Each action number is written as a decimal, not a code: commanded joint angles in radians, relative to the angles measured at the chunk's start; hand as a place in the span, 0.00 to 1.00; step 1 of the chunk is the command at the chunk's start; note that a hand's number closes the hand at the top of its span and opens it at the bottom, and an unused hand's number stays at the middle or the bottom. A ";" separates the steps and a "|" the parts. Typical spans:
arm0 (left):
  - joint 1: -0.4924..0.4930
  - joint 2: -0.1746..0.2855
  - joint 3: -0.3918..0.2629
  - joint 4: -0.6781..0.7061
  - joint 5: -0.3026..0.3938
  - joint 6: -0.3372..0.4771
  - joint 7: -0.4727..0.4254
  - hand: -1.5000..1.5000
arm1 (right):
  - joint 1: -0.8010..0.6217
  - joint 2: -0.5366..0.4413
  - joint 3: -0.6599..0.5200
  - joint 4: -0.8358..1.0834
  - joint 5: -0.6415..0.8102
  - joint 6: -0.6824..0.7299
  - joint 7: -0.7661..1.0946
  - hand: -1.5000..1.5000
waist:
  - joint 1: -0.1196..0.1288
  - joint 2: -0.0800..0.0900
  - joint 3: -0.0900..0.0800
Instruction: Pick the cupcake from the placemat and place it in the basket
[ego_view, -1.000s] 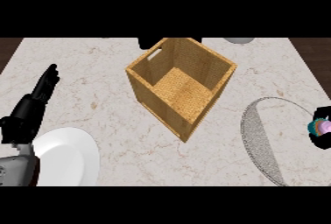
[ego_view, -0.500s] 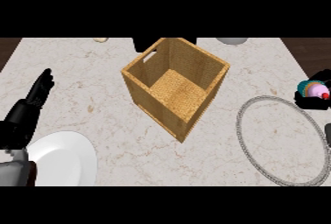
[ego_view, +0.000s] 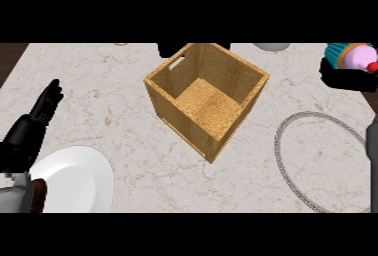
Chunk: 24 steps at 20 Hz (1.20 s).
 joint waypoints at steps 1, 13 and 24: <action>-0.022 -0.011 -0.017 -0.032 0.002 -0.002 0.041 0.50 | -0.089 0.028 0.061 -0.247 -0.018 0.176 0.234 1.00 | 0.025 0.012 0.003; -0.083 -0.040 -0.051 0.002 -0.020 -0.004 0.012 0.50 | -0.618 0.168 0.144 -0.077 0.012 0.419 0.715 1.00 | 0.081 0.039 0.005; -0.072 -0.023 -0.031 -0.012 0.009 -0.041 -0.003 0.50 | -0.658 0.302 0.164 0.242 0.017 0.296 0.773 1.00 | 0.102 0.042 0.006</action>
